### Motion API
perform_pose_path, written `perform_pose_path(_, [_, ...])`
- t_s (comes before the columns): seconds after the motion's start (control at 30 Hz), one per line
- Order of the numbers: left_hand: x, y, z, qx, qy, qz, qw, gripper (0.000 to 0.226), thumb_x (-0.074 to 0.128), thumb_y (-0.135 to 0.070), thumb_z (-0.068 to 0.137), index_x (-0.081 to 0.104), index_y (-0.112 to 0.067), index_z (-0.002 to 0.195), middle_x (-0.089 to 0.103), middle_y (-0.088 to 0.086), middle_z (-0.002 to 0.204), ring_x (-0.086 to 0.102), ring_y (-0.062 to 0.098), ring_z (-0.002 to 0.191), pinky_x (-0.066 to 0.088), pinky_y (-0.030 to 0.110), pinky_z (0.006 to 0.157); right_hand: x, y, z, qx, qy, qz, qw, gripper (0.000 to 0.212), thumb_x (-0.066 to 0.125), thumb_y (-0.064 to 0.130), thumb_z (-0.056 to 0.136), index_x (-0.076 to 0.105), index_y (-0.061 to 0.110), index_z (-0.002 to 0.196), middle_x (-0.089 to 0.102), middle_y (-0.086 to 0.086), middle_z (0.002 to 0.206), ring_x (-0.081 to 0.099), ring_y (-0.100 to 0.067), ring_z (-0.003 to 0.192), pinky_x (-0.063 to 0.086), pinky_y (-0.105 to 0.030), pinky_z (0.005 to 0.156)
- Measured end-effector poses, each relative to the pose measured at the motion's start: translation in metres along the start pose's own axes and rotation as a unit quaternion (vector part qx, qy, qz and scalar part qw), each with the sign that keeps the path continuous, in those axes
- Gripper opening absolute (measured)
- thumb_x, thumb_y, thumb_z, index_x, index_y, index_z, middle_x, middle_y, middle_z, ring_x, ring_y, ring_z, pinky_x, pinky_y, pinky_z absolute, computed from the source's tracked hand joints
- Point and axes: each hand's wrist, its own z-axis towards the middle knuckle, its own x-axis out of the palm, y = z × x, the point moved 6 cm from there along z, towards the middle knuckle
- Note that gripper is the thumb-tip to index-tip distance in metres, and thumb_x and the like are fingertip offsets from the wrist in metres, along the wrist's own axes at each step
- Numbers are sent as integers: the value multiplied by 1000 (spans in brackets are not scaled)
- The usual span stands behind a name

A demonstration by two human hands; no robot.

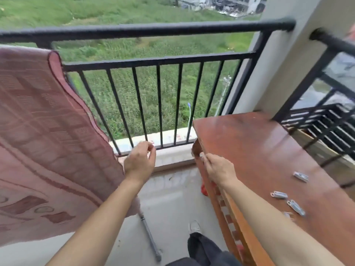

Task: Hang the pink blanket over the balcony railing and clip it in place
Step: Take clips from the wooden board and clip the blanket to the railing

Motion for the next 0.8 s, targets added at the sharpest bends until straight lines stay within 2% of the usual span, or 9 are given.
perform_pose_path(0.13, [87,-48,-13,11,127,-15,992,10,54,-31,94,58,-21,92,65,0,90,62,28,85,49,37,66,-2,-102,-63,127,31,-12,991,31,35,46,101,60,27,104,73,-4,104,68,-32,97,53,-38,75])
perform_pose_path(0.27, [162,-113,-26,65,219,-8,974,14,51,-35,96,58,-23,94,64,-2,93,61,24,90,46,35,69,-6,-177,-108,241,34,-5,970,28,38,46,101,59,30,111,72,-4,109,67,-30,101,50,-39,80])
perform_pose_path(0.43, [254,-178,-50,146,347,2,926,17,50,-32,95,56,-16,94,60,1,96,57,24,95,43,36,73,5,-258,-143,371,54,21,927,27,43,41,100,58,29,119,65,-1,121,63,-28,110,49,-39,87])
perform_pose_path(0.53, [307,-197,-68,169,407,27,897,22,49,-34,95,59,-16,102,59,3,104,56,25,102,45,37,82,17,-298,-144,409,64,24,910,28,46,34,100,57,25,124,60,-4,125,63,-31,108,49,-40,87])
perform_pose_path(0.6, [342,-200,-82,172,468,35,866,31,47,-38,97,57,-14,116,57,5,123,51,27,116,41,38,96,28,-320,-137,422,75,30,903,32,49,29,99,54,22,130,57,-6,128,63,-32,110,50,-41,86])
perform_pose_path(0.7, [385,-188,-100,152,565,75,807,51,41,-47,99,43,-16,139,31,8,155,27,26,142,26,38,115,44,-345,-120,421,77,34,903,42,56,27,96,49,19,137,52,-10,128,59,-32,113,49,-42,81])
perform_pose_path(0.8, [409,-166,-109,116,627,125,760,62,37,-55,97,30,-20,148,17,5,161,14,24,147,20,41,119,62,-361,-103,419,77,36,904,51,62,29,94,48,20,142,49,-13,124,57,-32,110,48,-41,83])
